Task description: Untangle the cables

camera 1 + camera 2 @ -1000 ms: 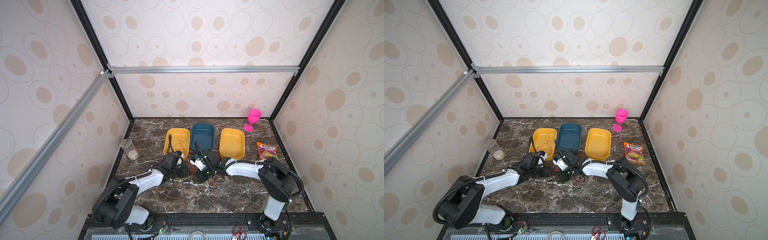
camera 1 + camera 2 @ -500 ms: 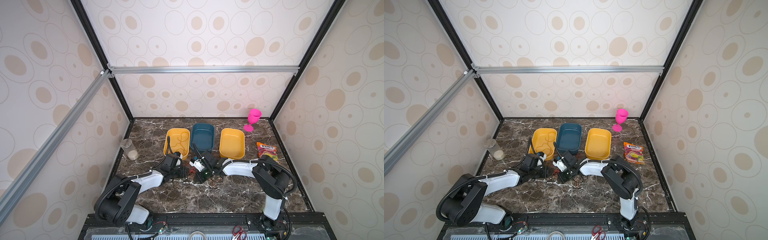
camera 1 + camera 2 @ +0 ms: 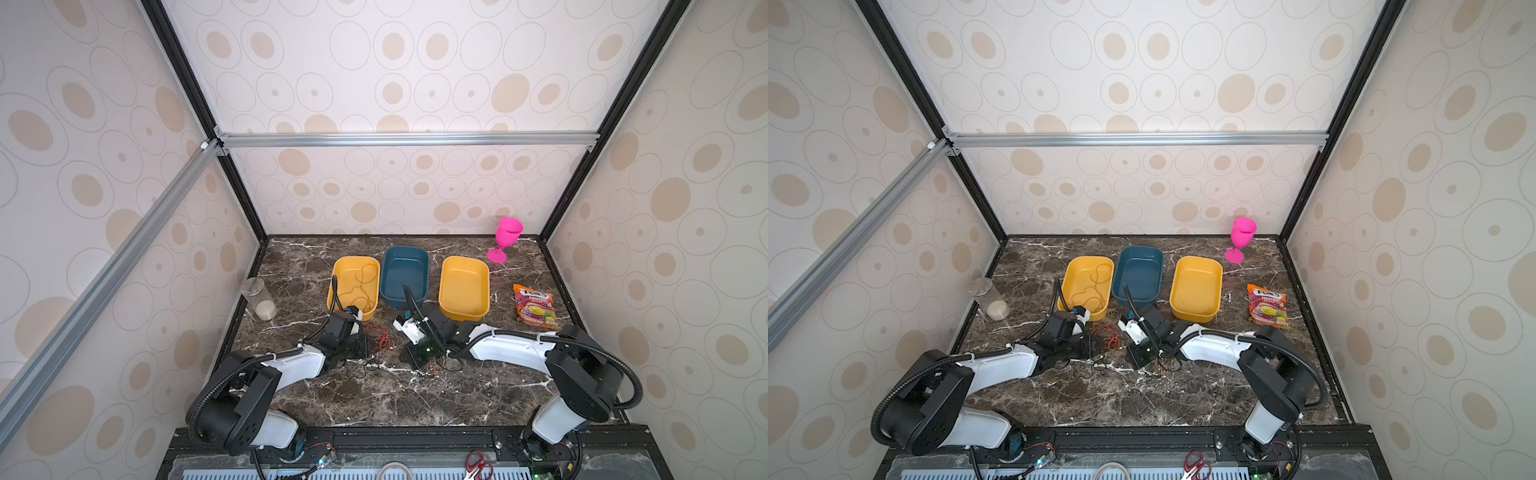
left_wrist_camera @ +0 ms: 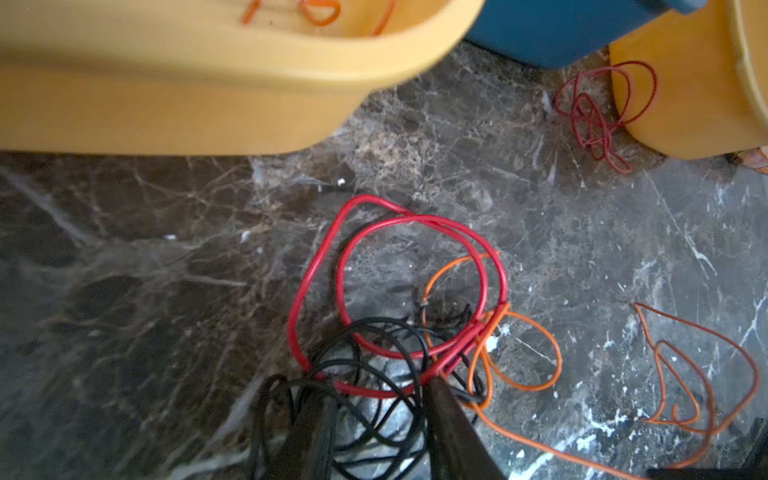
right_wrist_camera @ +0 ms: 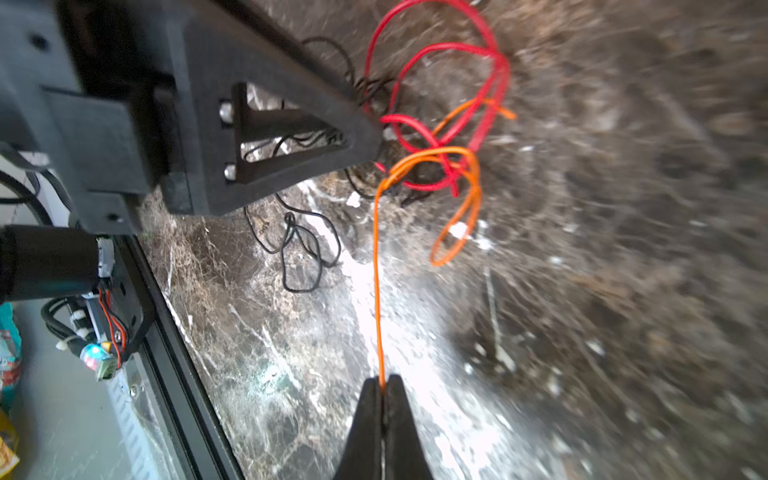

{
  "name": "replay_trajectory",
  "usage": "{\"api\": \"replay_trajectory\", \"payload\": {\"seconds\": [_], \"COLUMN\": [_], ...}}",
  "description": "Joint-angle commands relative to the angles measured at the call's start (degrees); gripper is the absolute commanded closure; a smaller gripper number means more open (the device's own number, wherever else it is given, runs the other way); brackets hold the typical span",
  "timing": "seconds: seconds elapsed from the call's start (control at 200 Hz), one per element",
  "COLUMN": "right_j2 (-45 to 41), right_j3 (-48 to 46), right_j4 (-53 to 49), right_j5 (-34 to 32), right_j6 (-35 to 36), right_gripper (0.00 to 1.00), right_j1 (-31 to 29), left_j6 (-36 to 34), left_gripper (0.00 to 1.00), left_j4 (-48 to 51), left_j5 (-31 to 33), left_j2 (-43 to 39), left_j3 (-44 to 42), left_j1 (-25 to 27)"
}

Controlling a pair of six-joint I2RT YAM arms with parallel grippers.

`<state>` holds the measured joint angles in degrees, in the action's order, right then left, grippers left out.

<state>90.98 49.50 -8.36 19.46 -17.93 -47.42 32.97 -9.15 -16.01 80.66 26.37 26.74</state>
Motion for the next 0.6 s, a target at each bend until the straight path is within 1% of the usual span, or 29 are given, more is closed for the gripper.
{"api": "replay_trajectory", "payload": {"seconds": [0.0,0.23,0.44,0.51,0.595], "right_j2": [-5.28,-12.94,-18.7,-20.39,-22.11], "right_j3": [-2.95,-4.41,-3.86,-3.45,-3.09], "right_j4": [-3.76,-12.24,-18.96,-20.02,-19.84], "right_j5": [-2.59,-7.33,-12.64,-11.71,-7.21], "right_j6": [-1.55,-1.91,-3.3,-1.7,0.35], "right_gripper": [1.0,1.0,1.0,1.0,1.0], "right_j1": [2.38,9.9,14.88,15.07,15.07], "left_j6": [0.69,0.69,0.78,0.73,0.13], "left_gripper": [0.64,0.64,0.64,0.63,0.6], "left_j4": [5.34,5.71,6.31,6.33,5.79], "left_j5": [3.7,3.38,3.71,3.12,1.09], "left_j2": [0.21,-0.19,-1.17,-1.92,-3.21], "left_j3": [-2.11,-2.72,-3.76,-3.87,-3.49], "left_j1": [-0.55,-1.05,-1.3,-1.43,-1.54]}}
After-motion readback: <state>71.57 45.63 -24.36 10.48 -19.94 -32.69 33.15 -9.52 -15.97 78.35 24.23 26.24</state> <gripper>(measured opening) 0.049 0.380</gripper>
